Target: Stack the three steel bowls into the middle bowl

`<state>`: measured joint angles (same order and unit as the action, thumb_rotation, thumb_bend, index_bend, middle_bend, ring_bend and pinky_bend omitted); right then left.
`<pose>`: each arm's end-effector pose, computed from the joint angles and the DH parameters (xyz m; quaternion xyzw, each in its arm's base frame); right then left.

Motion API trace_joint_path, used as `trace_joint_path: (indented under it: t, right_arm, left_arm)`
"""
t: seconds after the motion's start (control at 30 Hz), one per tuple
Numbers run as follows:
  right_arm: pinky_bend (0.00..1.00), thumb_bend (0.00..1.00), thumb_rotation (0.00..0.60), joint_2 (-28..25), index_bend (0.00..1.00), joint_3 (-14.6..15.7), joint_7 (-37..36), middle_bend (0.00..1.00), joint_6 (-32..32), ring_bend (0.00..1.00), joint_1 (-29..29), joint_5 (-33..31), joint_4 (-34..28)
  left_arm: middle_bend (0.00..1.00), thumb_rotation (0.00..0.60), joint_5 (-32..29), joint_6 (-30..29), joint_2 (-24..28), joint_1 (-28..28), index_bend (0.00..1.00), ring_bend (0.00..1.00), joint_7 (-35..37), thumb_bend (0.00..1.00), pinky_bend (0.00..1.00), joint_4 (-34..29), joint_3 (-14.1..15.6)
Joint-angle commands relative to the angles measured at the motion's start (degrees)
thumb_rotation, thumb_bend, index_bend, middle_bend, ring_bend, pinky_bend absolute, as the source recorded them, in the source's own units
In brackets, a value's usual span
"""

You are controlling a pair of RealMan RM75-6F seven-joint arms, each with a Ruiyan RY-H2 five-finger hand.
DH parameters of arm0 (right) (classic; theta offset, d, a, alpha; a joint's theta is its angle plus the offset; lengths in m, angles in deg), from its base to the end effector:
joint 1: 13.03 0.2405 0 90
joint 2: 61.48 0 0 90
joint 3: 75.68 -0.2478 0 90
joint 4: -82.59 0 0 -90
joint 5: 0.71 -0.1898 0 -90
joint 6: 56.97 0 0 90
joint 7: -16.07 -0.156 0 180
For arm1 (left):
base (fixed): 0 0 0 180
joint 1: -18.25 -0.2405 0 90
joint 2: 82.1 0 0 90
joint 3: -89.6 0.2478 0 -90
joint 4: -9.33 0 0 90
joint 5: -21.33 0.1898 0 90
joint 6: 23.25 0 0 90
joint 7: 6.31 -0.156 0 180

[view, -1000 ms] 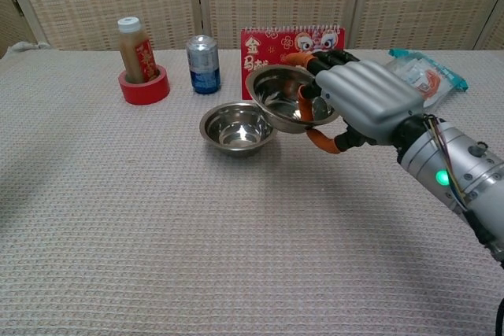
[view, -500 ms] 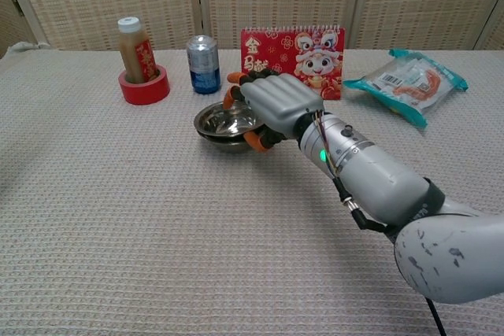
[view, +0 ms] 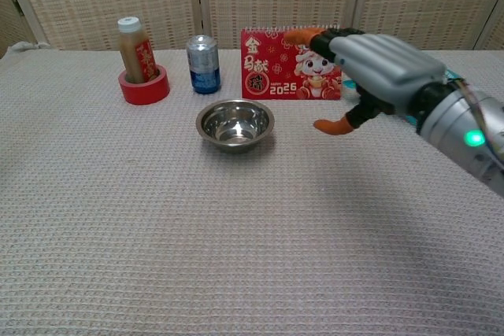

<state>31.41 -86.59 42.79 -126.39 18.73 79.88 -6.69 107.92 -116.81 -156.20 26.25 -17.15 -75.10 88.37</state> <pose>-0.1254 -0.2984 0.0143 0.7105 -0.2885 0.4552 0.4525 -0.2867 0.2011 0.1474 -0.6049 -0.2900 -0.3939 0.6284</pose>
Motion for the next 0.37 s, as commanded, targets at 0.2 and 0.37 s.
trace_joint_path:
  t: [0.2,0.37]
  right_arm:
    - [0.00,0.15,0.600,-15.8,0.00,12.8,2.8,0.00,-21.9,0.00,-21.6,3.0,-6.4]
    - [0.00,0.15,0.600,-17.7,0.00,13.9,-3.1,0.00,-22.1,0.00,-25.5,0.0,-5.0]
  left_arm:
    - [0.00,0.600,0.9,-1.4,1.3,-4.2,0.00,0.00,6.7,0.44,0.12,2.1,2.7]
    - [0.00,0.600,0.9,-0.3,2.0,-3.9,0.00,0.00,7.1,0.44,0.12,2.4,1.9]
